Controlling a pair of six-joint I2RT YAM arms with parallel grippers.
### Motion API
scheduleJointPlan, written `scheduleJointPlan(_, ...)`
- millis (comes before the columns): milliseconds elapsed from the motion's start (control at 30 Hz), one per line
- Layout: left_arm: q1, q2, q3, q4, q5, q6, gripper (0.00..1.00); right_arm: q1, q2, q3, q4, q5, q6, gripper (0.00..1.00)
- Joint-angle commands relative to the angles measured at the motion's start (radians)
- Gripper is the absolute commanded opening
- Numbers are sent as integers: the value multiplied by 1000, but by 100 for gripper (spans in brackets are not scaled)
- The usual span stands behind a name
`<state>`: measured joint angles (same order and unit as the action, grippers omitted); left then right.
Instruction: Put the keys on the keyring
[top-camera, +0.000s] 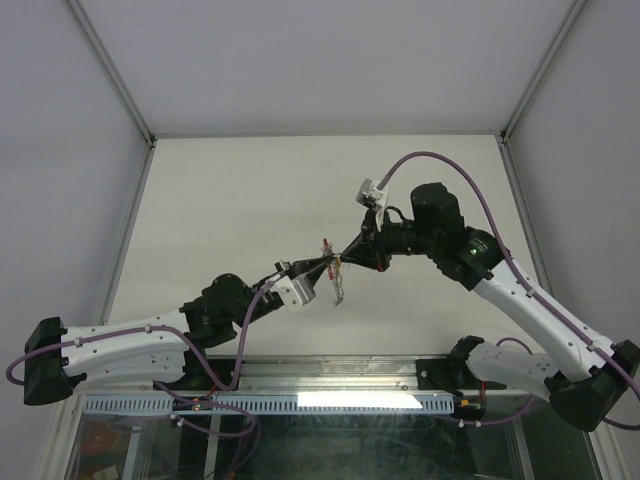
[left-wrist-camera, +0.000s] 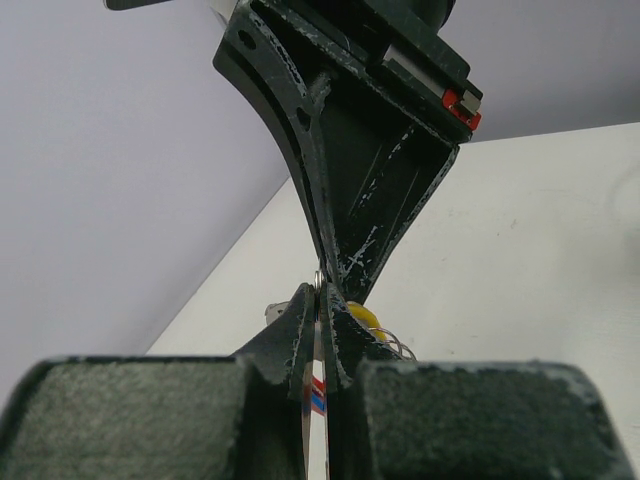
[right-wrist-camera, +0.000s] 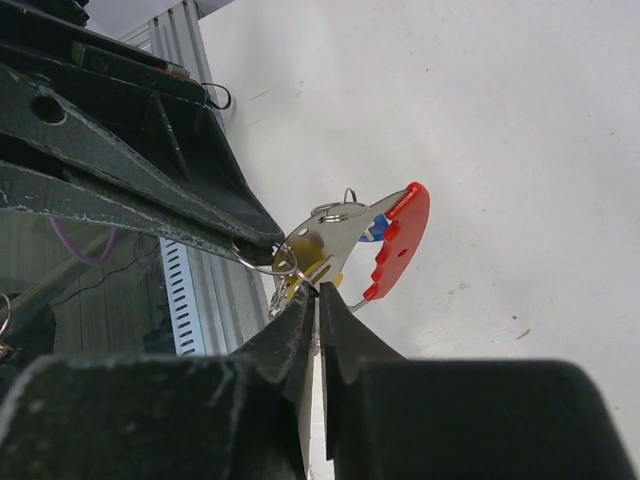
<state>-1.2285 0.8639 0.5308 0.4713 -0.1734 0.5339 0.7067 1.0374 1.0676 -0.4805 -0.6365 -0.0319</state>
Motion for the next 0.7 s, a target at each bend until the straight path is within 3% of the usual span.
scheduleJointPlan(0,5,-6,60,85,41,-19,0,-2,-27,42,17,18,-21,10)
scheduleJointPlan(133,5,-1,58,102,40,-32,0,-3,-101,10,73,79,-52,20)
scheduleJointPlan(367,5,-8,34,166,46,-99,0,-2,-286,-166,325,131,-97,26)
scheduleJointPlan(500,6,-18,-10,294,60,-204,0,-2,-370,-289,526,64,-179,29)
scheduleJointPlan(667,13,-6,-77,477,92,-361,0,-2,-382,-279,523,-22,-282,30)
